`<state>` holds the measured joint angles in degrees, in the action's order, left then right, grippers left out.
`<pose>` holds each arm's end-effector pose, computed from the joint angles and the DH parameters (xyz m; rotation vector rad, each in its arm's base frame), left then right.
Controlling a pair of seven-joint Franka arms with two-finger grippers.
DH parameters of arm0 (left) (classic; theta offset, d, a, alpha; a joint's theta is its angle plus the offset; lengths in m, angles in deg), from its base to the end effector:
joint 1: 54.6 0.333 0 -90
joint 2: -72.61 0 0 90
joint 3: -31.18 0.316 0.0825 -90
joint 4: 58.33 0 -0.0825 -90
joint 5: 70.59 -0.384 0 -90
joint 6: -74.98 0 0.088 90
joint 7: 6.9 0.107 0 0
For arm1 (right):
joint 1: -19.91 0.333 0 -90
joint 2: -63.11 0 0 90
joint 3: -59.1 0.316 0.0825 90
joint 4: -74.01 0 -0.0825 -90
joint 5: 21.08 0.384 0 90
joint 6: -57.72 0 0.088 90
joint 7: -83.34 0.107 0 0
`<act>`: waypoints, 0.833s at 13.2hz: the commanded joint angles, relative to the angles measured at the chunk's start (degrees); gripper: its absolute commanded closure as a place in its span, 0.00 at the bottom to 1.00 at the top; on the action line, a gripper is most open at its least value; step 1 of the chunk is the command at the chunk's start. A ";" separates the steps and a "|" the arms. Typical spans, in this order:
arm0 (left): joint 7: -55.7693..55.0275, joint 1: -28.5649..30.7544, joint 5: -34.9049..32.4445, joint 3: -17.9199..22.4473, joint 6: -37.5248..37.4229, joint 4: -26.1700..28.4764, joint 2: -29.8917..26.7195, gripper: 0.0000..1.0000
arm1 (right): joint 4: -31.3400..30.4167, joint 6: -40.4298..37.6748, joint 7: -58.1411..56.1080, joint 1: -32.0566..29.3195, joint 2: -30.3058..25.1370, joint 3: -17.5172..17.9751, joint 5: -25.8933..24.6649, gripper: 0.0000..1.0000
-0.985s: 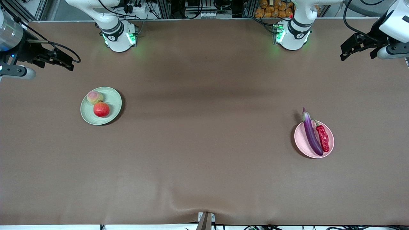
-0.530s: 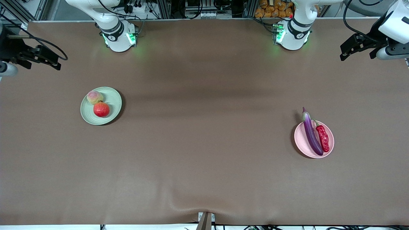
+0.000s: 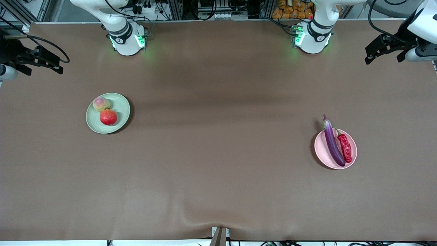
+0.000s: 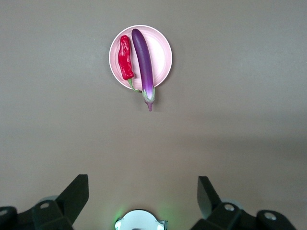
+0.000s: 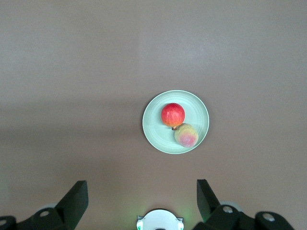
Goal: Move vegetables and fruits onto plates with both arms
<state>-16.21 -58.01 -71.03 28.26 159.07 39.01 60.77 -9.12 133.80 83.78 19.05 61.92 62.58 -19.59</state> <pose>0.4745 -0.0547 0.6623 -3.1190 -0.0841 0.0346 0.5205 0.0275 0.6708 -3.1152 -0.0669 0.1605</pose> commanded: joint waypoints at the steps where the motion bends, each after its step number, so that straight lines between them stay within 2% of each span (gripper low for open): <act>1: 1.14 0.24 -1.06 -0.16 -1.20 -1.71 0.67 0.00 | 0.33 -0.14 -1.50 -0.55 -0.48 0.04 0.79 0.00; 11: 1.84 0.33 -1.06 -0.07 -1.82 -1.71 0.59 0.00 | 0.07 0.56 -1.59 -0.55 -0.48 -0.05 1.32 0.00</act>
<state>-16.11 -57.99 -71.03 28.29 158.87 38.92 60.77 -9.12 133.91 83.01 19.05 61.92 62.51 -19.51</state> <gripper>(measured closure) 0.000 0.000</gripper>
